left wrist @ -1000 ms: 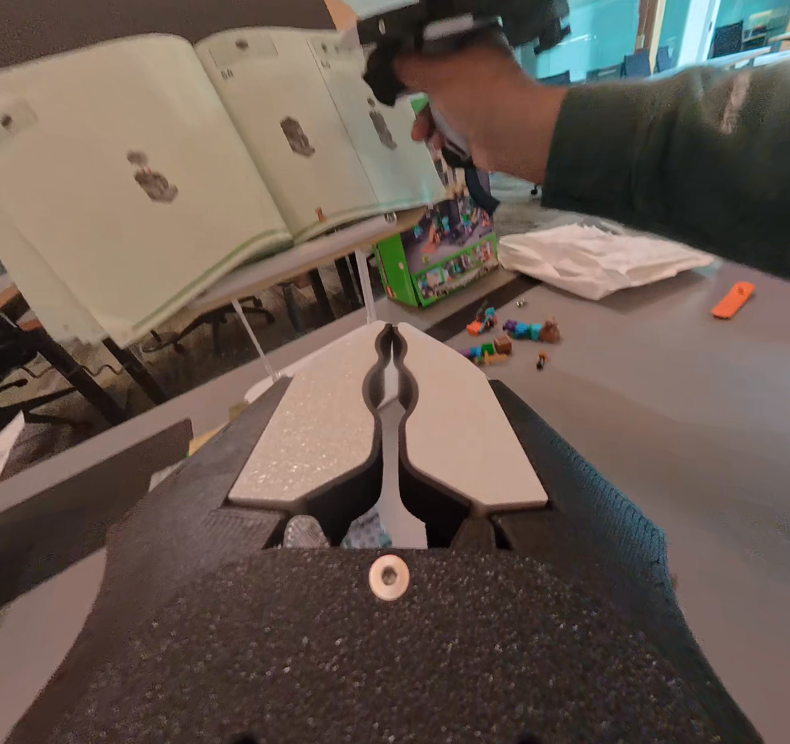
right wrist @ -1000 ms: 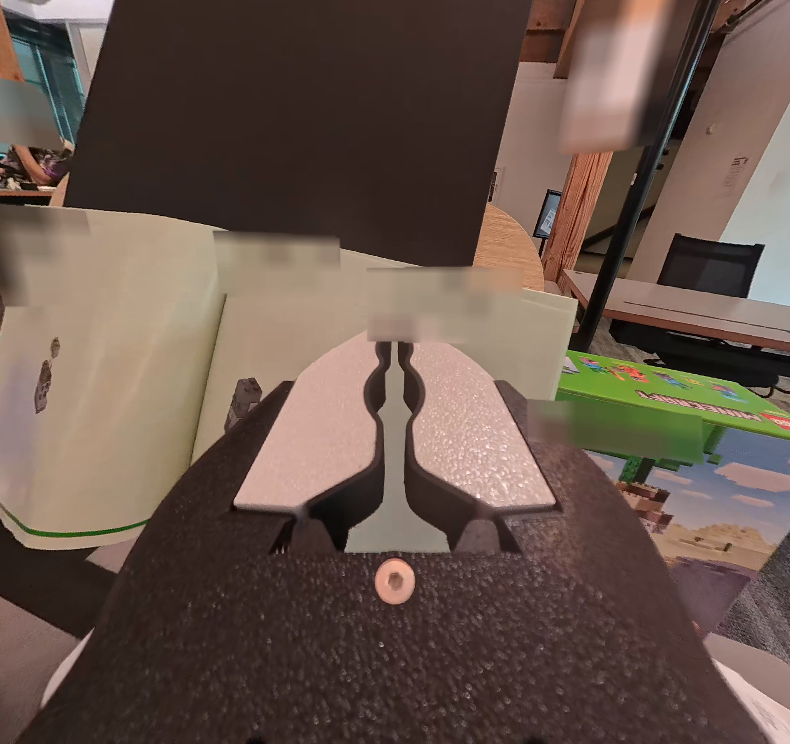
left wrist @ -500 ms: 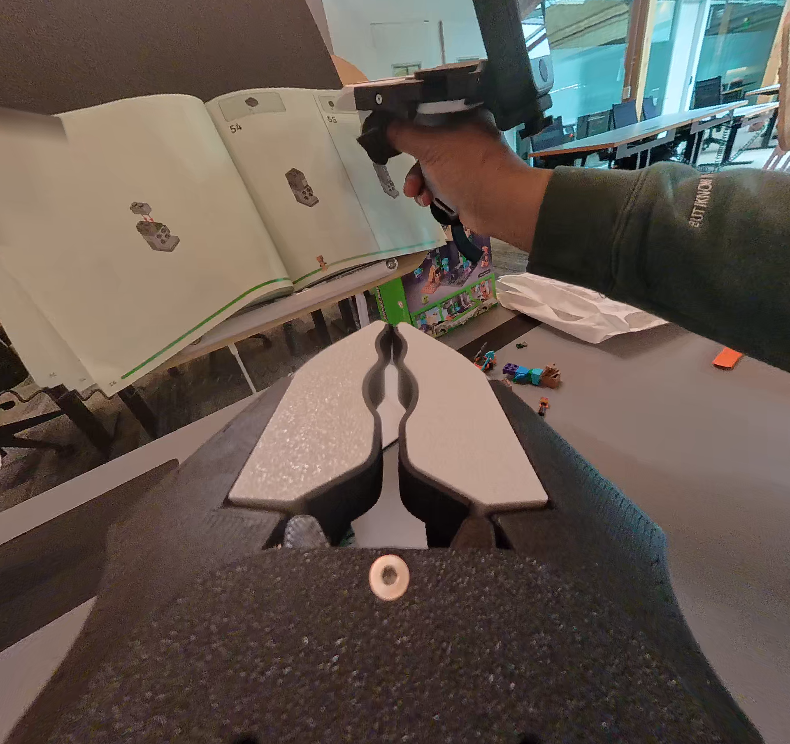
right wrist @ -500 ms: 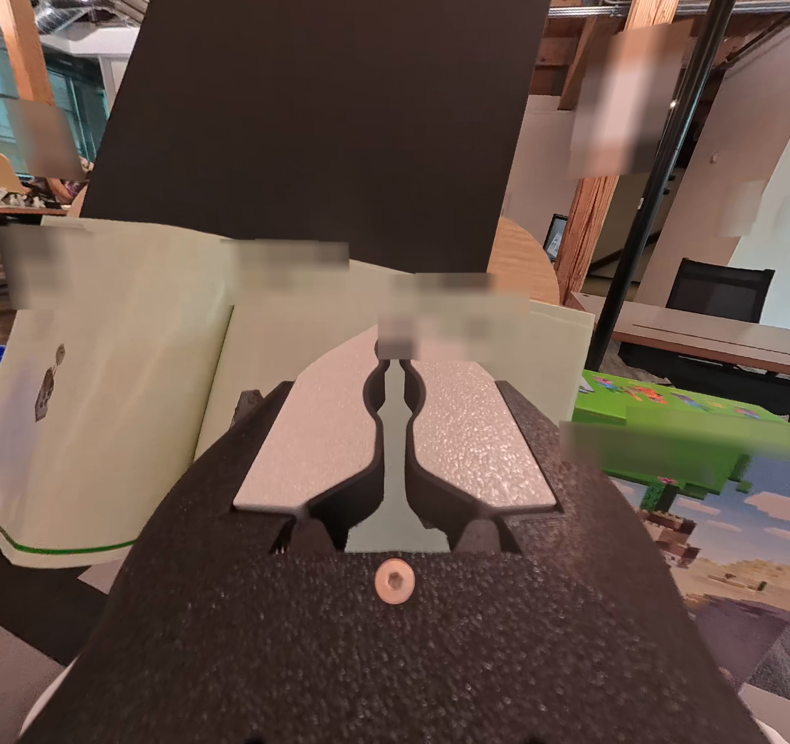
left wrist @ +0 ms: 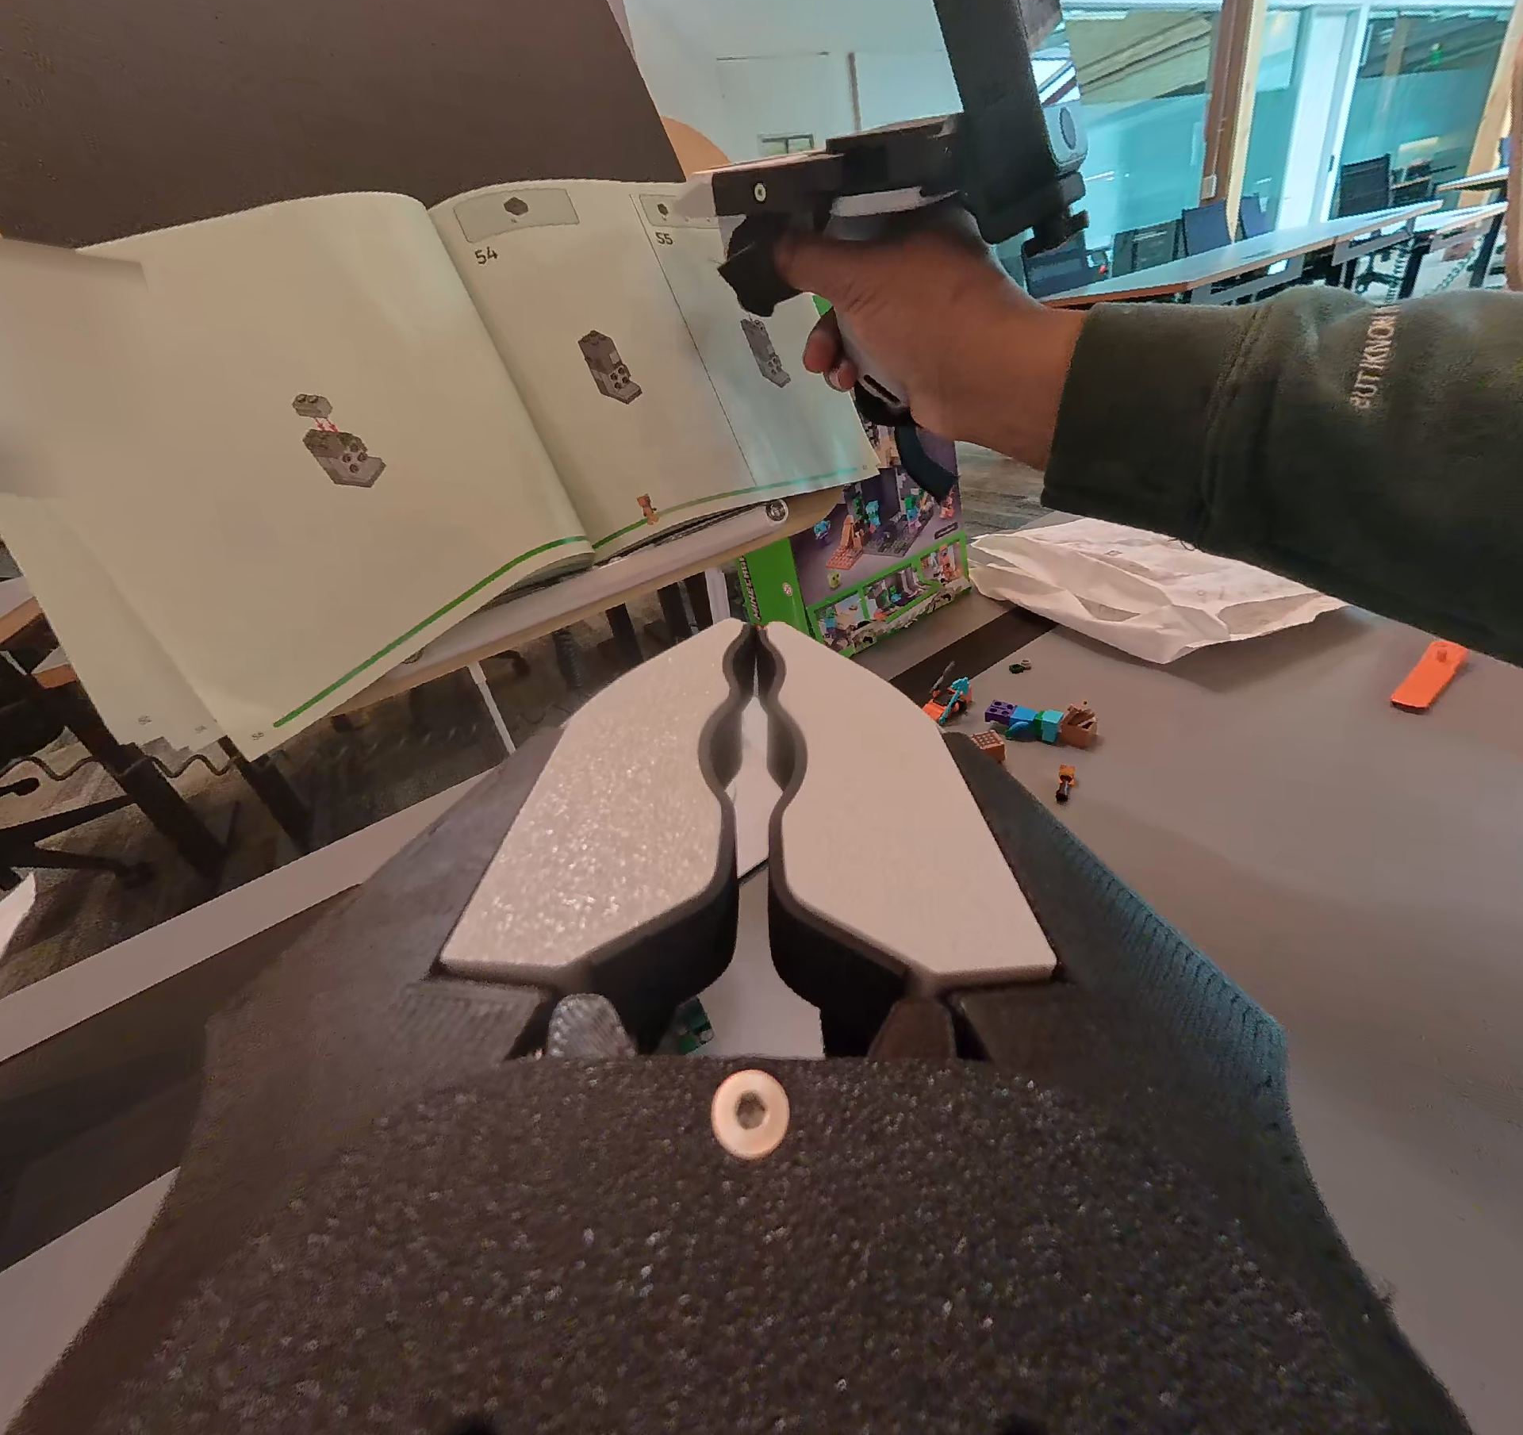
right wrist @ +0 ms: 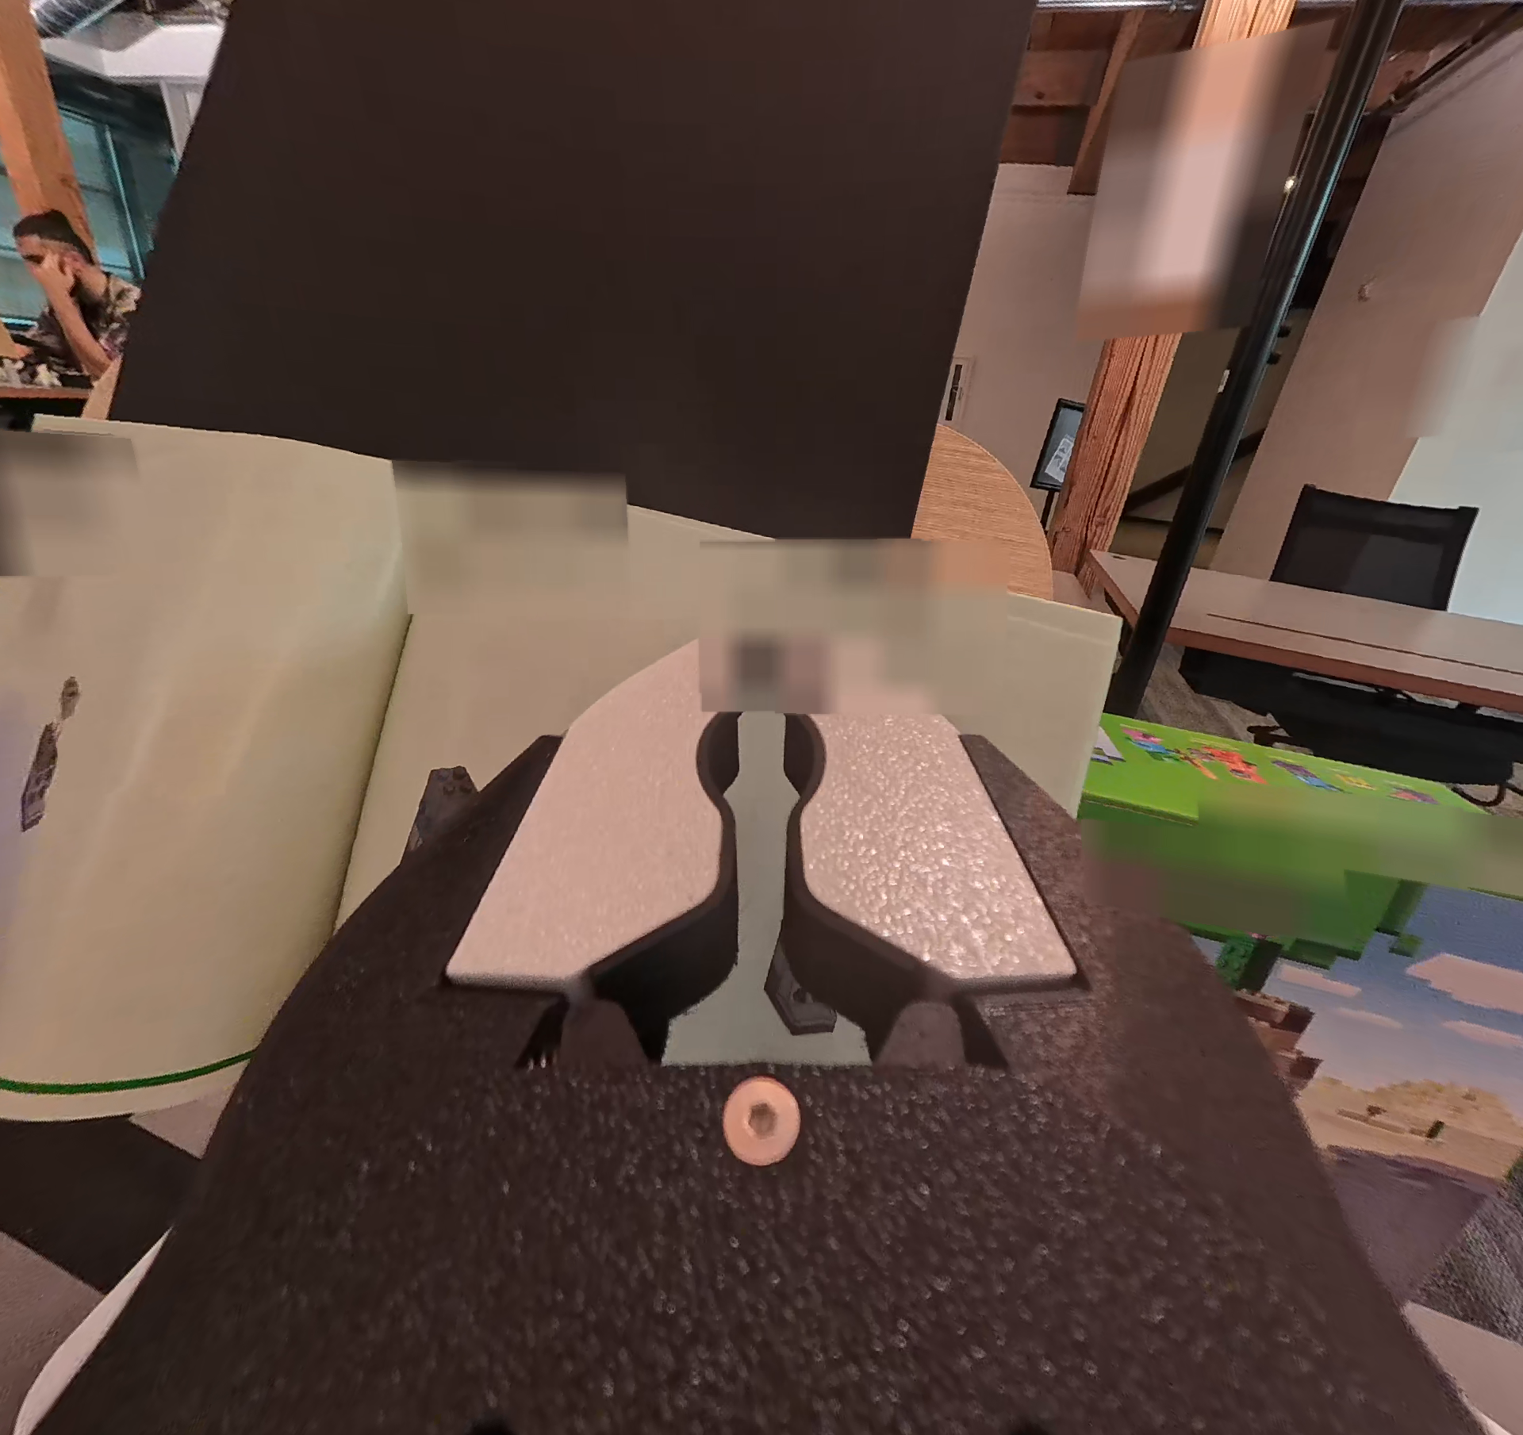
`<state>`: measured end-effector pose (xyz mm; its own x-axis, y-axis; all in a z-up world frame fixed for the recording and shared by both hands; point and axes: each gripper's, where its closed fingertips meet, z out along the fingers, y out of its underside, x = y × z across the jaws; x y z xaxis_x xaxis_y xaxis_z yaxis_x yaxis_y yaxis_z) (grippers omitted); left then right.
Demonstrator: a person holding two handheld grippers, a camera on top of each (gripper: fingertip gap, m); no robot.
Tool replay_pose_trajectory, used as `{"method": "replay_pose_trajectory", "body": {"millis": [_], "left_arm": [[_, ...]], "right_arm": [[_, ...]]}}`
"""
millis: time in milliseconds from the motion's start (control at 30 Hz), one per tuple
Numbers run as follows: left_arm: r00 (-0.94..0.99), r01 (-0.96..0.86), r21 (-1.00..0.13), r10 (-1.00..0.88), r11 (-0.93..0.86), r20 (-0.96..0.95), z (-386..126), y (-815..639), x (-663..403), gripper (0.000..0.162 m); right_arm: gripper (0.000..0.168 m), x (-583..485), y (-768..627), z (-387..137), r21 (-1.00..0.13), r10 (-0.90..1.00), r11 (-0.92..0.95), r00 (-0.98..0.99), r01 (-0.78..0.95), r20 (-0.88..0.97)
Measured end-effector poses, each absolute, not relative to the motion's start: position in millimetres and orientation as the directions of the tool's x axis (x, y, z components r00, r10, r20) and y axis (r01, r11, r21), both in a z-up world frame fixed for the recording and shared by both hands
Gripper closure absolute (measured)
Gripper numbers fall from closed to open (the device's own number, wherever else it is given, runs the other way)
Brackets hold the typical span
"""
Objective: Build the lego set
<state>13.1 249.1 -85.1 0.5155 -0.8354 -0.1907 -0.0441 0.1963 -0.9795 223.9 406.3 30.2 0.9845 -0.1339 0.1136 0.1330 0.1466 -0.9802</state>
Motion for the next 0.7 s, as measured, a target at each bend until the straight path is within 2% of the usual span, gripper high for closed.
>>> {"method": "replay_pose_trajectory", "body": {"millis": [167, 700], "left_arm": [[0.507, -0.01, -0.987, -0.85, 0.163, -0.146, -81, 248, 12, 0.162], [0.513, -0.033, -0.984, -0.842, 0.173, -0.166, -83, 251, 11, 0.162]], "right_arm": [[0.163, 226, 407, 25, -0.982, -0.133, 0.136, 0.984, 0.134, 0.116], [0.161, 242, 400, 18, -0.982, -0.143, 0.146, 0.985, 0.122, 0.101]]}}
